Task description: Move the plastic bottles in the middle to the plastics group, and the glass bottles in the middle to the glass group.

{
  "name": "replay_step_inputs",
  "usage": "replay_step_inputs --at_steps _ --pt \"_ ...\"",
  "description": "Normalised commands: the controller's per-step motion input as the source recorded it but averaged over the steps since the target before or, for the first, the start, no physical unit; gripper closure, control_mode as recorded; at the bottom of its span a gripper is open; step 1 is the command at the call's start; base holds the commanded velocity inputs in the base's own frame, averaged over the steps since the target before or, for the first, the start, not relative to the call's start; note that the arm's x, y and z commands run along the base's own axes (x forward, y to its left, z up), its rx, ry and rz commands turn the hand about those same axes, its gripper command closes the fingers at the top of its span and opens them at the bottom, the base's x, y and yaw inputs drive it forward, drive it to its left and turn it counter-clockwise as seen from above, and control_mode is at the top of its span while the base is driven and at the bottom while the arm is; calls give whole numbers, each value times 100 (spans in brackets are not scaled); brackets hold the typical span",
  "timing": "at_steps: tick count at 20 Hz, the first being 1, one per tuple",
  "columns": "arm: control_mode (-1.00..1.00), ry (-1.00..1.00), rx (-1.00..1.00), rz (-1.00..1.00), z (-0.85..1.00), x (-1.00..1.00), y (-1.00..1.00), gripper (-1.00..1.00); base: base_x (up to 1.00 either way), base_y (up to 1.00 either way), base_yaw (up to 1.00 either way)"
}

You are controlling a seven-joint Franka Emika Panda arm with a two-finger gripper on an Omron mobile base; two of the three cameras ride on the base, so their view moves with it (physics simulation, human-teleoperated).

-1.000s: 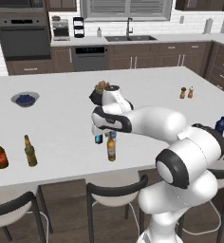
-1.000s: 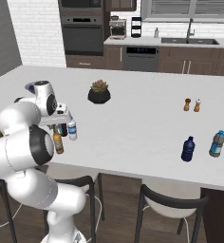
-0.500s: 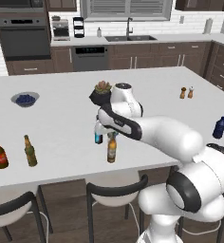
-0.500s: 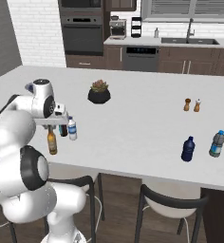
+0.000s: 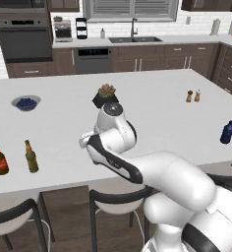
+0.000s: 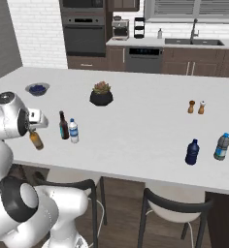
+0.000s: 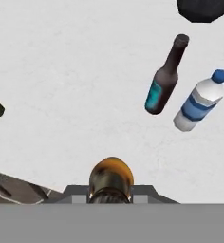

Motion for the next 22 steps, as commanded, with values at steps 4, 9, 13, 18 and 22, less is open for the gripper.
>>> replay_step_inputs --at_steps 4,9,13,18,22 --pt "-100 -10 0 -4 36 8 85 100 0 0 0" --pt "-100 4 1 -1 36 21 71 100 0 0 0" --pt "-100 13 6 -1 5 5 67 100 0 0 0" --pt "-100 0 0 -6 -21 13 51 100 0 0 0" --pt "-100 -2 0 -4 -15 21 18 100 0 0 0"
